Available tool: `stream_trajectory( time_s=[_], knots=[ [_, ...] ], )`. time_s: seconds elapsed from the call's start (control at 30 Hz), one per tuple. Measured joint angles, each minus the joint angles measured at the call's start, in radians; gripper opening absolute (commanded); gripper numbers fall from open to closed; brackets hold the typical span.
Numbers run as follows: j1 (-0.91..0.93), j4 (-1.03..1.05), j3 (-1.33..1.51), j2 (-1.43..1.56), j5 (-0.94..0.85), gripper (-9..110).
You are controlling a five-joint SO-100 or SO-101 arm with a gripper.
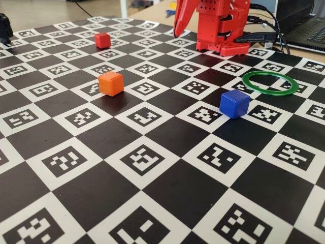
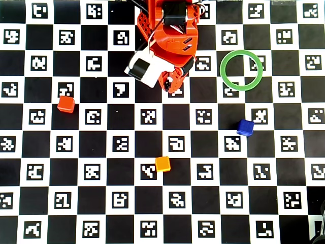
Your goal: Grab the red cube then put it in the green circle then put the blue cube on top and finally the orange cube on top
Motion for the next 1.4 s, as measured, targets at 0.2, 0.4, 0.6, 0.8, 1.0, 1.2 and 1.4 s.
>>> stream_trajectory(
  time_s=[0.2, 0.4, 0.6, 0.8, 1.0, 1.2, 1.4],
  knots=[
    [0.074, 0.112, -0.276, -0.276, 0.091, -4],
    [0.213, 0.222, -0.563, -0.528, 0.201, 6],
    [0.368, 0.330, -0.881, -0.744, 0.282, 16],
    [0.515, 0.433, -1.184, -0.925, 0.319, 30],
    [0.650, 0.448, -1.373, -1.074, 0.337, 35],
    [0.753, 0.448, -1.445, -1.157, 0.313, 41],
    [0.836, 0.448, -1.466, -1.212, 0.230, 46]
  ],
)
